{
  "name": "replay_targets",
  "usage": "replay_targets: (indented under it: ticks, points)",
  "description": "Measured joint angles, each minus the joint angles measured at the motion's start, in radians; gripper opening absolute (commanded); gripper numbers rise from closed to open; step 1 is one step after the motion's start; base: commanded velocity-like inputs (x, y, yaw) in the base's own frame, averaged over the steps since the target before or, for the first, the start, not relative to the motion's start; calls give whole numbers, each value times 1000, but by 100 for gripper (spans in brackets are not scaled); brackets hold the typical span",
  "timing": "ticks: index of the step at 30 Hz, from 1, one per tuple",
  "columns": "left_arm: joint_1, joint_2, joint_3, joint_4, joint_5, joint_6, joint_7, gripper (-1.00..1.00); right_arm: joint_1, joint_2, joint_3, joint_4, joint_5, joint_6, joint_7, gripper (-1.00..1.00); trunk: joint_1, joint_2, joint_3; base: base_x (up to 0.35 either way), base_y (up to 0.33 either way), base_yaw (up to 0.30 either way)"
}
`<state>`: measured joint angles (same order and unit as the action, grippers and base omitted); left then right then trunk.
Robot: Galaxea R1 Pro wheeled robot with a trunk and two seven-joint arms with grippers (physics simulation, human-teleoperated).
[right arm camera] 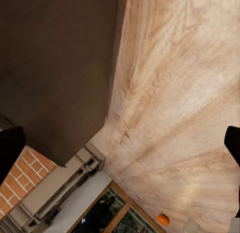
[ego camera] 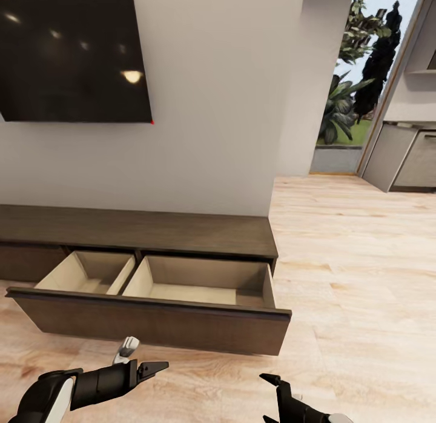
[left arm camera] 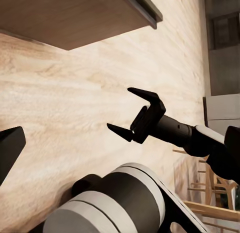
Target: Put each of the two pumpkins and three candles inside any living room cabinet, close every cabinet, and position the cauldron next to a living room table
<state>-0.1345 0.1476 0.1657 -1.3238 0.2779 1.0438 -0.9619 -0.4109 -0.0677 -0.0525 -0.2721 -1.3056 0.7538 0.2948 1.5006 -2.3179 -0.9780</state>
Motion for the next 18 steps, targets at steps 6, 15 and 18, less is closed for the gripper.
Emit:
replay_targets:
  ticks: [6,15,18]
  points:
    - [0,0,-1,0,0,0,0,100,0,2,5,-1,7,-86,-32,100,-23,42,19,0,0,0]
    - [0,0,-1,0,0,0,0,100,-1,6,2,-2,7,-84,-305,100,-58,105,47,0,0,0]
    - [0,0,-2,0,0,0,0,100,-2,7,0,-2,7,-97,-350,100,-69,126,56,0,0,0]
